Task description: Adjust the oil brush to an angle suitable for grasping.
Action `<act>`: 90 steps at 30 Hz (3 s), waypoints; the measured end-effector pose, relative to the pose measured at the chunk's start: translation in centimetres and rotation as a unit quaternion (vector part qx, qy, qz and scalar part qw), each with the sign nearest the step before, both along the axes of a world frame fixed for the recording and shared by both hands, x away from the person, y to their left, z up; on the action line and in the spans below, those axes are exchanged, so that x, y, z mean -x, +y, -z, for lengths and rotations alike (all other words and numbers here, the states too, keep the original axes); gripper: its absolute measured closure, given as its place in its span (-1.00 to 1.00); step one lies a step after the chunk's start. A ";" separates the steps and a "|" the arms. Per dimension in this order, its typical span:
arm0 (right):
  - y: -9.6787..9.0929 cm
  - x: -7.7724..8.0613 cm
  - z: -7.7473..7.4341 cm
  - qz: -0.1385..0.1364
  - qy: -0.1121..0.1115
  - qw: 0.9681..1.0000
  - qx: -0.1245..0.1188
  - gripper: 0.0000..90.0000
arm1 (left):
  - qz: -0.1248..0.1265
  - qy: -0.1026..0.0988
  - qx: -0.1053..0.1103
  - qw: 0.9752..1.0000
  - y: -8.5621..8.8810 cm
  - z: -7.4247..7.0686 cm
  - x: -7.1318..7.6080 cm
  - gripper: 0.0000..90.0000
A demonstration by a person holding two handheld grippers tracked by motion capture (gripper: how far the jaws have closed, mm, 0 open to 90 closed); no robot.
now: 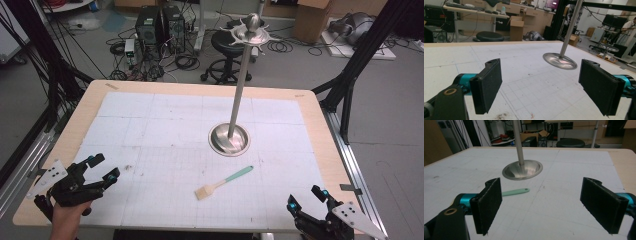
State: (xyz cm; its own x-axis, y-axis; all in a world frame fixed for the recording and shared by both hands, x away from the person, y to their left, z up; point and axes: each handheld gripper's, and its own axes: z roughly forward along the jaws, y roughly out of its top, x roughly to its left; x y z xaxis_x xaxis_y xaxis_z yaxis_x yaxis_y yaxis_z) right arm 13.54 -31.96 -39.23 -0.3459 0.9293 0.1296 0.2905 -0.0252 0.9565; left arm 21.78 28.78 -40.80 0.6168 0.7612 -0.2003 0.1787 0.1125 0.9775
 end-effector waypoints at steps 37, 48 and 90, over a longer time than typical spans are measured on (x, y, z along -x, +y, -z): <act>15.9 -8.2 4.3 -0.212 0.142 0.961 0.104 0.98 | 0.010 0.021 -0.004 1.000 0.3 0.8 -0.5 -0.57; 18.5 -10.3 5.4 -0.210 0.186 0.949 0.140 0.98 | 0.013 0.021 -0.002 1.000 0.2 0.7 -0.4 -0.56; 7.9 -16.0 5.6 -0.086 0.174 0.970 0.146 0.98 | 0.019 0.025 -0.011 0.999 0.0 0.9 -0.6 -0.56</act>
